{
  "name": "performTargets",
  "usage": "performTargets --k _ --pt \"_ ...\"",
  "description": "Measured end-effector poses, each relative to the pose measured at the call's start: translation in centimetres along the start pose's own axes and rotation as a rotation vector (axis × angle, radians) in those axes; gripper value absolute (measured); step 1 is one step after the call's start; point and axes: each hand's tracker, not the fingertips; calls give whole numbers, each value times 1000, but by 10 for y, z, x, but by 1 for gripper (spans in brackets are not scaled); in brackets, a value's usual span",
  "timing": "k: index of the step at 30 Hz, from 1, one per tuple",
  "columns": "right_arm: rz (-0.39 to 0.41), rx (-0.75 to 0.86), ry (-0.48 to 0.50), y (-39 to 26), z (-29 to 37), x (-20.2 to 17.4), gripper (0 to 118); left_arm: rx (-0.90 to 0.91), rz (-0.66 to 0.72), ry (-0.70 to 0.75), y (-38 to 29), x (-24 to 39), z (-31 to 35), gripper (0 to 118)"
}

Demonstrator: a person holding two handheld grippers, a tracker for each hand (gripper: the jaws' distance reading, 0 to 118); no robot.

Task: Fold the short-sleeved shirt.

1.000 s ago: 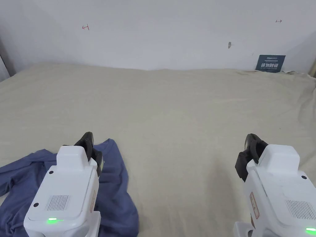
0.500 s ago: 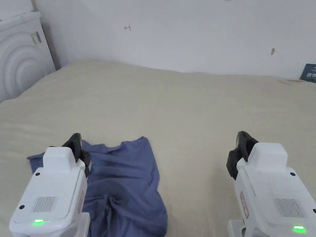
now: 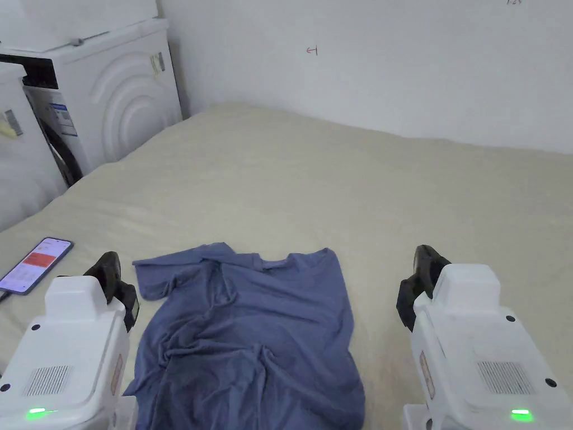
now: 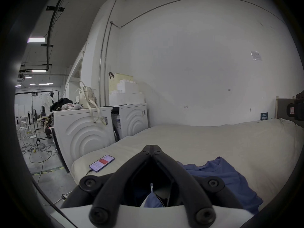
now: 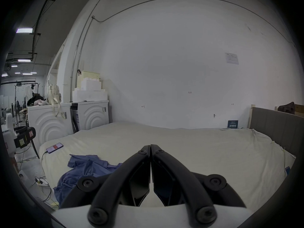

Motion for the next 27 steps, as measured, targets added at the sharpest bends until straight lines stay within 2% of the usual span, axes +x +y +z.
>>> performTargets --k 7,11,19,23,26,27 --pt "-11 -19 16 -2 -3 -11 0 -14 -5 6 0 -15 0 0" --pt "6 -33 6 -3 -5 -11 0 -60 14 -45 2 -16 -9 0" --pt "9 -57 -45 -7 -7 6 0 -385 51 -257 1 19 -67 0" --pt "-8 -72 -74 -11 -7 18 0 -522 71 -307 -6 50 -96 0" --pt "-1 -87 -95 -15 -6 25 0 -699 100 -388 -30 71 -129 10" --pt "-2 -96 -104 -16 -5 29 0 -766 99 -409 -37 78 -139 22"
